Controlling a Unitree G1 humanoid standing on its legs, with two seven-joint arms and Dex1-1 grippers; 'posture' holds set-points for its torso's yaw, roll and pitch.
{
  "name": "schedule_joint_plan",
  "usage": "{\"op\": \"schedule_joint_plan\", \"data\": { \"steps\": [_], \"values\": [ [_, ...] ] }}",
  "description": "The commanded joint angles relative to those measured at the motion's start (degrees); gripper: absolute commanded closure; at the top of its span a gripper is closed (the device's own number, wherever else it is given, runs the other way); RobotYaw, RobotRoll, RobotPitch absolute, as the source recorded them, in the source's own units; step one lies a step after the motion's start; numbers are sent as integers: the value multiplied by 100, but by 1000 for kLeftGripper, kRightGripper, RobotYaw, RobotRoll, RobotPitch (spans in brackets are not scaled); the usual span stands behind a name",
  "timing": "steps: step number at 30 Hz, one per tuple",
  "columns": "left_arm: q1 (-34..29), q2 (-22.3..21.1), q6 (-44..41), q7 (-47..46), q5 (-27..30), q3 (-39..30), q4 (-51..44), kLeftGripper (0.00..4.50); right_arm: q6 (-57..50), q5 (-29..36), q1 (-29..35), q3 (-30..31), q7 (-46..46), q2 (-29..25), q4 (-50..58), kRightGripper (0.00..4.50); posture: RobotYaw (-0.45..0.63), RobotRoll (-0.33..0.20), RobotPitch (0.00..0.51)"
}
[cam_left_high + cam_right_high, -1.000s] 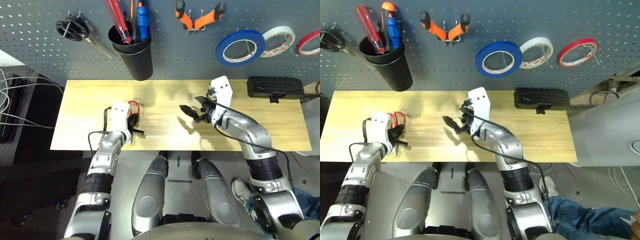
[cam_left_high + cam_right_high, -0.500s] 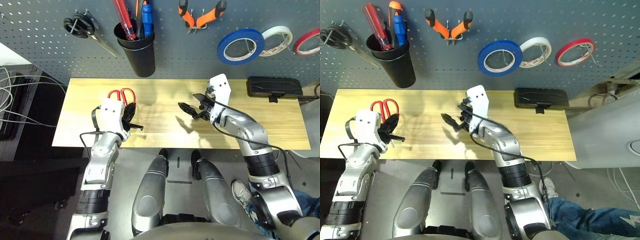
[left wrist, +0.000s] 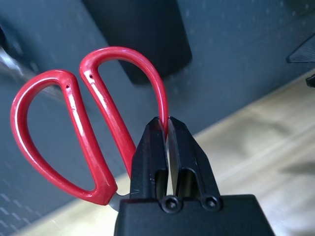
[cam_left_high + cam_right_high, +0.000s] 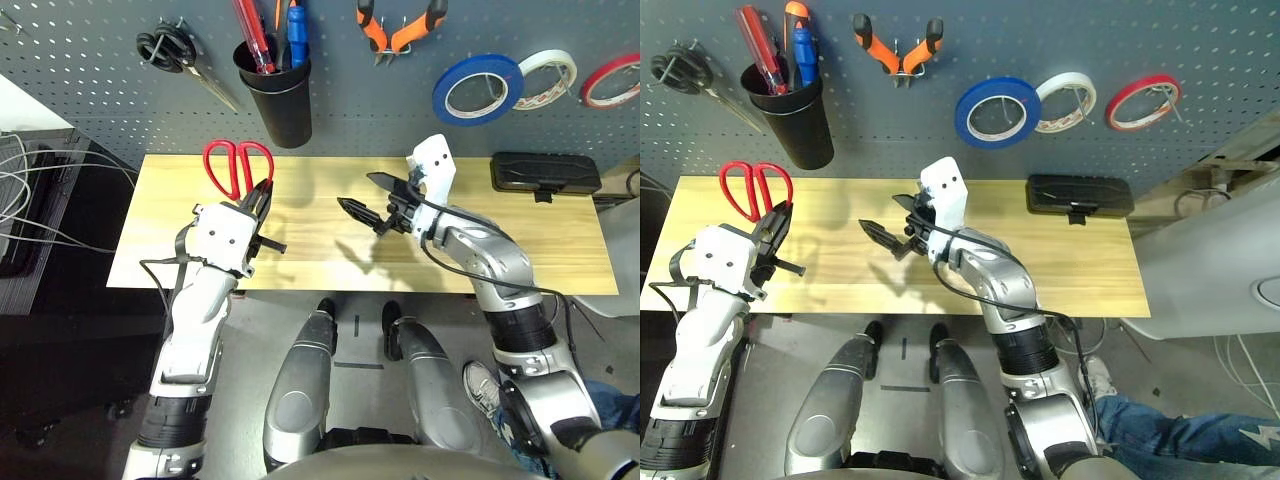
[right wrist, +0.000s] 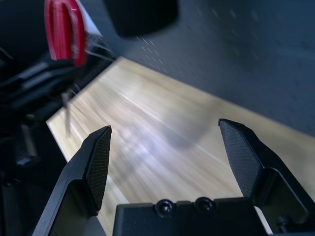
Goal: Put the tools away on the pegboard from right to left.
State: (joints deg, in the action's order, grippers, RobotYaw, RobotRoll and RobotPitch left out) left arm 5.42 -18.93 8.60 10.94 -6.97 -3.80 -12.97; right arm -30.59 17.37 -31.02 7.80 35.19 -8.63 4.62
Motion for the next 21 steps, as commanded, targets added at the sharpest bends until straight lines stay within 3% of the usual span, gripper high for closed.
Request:
{"op": "schedule_joint_plan", "data": {
  "steps": [1, 21],
  "values": [
    [134, -169, 283, -60, -167, -70, 86, 4490, 159, 134, -10, 75, 122, 63, 176, 0, 140, 0, 356],
    [1175, -867, 739, -164, -202, -443, 945, 4490, 700, 303, -566, 168, 323, 464, 173, 0, 143, 0, 347]
  ]
}}
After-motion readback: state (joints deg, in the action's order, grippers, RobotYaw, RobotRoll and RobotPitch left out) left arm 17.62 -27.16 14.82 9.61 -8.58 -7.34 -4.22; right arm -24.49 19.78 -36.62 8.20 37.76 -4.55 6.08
